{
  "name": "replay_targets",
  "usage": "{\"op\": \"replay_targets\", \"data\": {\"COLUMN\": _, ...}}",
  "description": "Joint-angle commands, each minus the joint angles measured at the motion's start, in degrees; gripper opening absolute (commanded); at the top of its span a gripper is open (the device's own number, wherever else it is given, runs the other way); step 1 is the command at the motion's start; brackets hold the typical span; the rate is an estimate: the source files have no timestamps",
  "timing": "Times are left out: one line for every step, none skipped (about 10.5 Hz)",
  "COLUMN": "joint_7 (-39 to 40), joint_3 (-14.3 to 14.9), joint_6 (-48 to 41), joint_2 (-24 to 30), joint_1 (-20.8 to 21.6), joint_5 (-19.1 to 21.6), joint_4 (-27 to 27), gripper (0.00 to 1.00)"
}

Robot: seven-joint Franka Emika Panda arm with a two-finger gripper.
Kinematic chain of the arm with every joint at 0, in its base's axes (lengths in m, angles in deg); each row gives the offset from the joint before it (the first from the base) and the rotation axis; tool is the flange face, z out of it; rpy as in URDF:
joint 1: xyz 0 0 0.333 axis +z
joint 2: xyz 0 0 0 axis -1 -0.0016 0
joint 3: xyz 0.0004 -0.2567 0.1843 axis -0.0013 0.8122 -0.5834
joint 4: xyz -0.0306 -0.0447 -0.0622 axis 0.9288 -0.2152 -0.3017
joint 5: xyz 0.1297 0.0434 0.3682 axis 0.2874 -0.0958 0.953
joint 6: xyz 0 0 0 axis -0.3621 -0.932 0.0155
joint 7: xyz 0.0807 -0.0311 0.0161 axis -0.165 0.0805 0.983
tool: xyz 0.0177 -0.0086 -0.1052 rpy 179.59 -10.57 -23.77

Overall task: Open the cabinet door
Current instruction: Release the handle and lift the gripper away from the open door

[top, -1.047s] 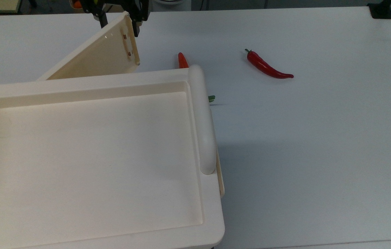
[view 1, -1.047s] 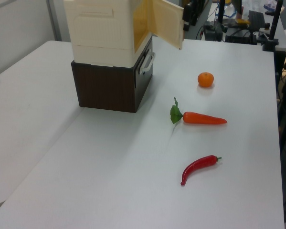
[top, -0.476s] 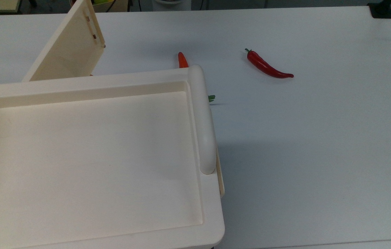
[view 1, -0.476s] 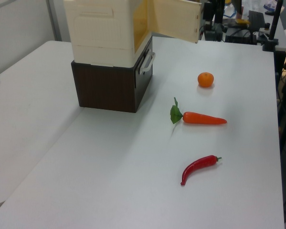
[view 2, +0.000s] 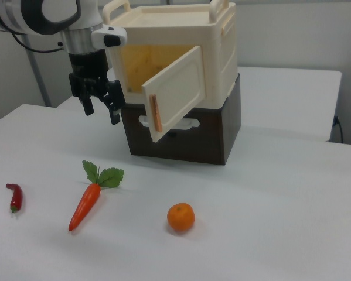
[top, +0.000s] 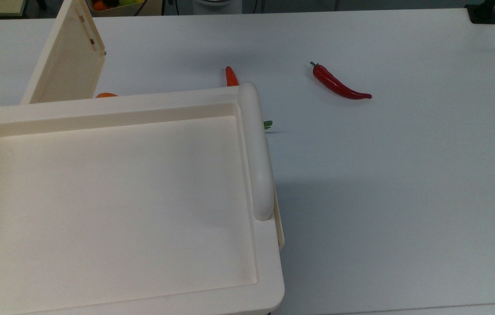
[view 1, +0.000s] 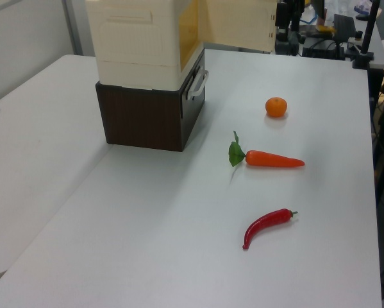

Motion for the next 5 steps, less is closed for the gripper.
{"op": "replay_targets", "data": {"joint_7": -0.5, "joint_3": -0.3, "joint_6": -0.6, "joint_2": 1.2, "joint_1": 0.5, "joint_5": -0.1, "joint_4": 1.7, "gripper": 1.00}}
{"op": "replay_targets", "data": {"joint_7": -0.5, "joint_3": -0.2, "joint_6": -0.3, "joint_2": 1.0, "joint_1": 0.5, "joint_5": 0.1, "joint_4": 1.6, "gripper": 1.00}}
{"op": "replay_targets", "data": {"joint_7": -0.9, "joint_3": -0.2, "joint_6": -0.3, "joint_2": 1.0, "joint_1": 0.6, "joint_5": 0.1, "joint_4": 1.7, "gripper": 1.00}}
{"op": "replay_targets", "data": {"joint_7": -1.0, "joint_3": -0.2, "joint_6": -0.3, "joint_2": 1.1, "joint_1": 0.6, "joint_5": 0.1, "joint_4": 1.6, "gripper": 1.00}}
{"op": "replay_targets", "data": {"joint_7": -0.9, "joint_3": -0.2, "joint_6": -0.2, "joint_2": 1.0, "joint_1": 0.6, "joint_5": 0.1, "joint_4": 1.6, "gripper": 1.00}}
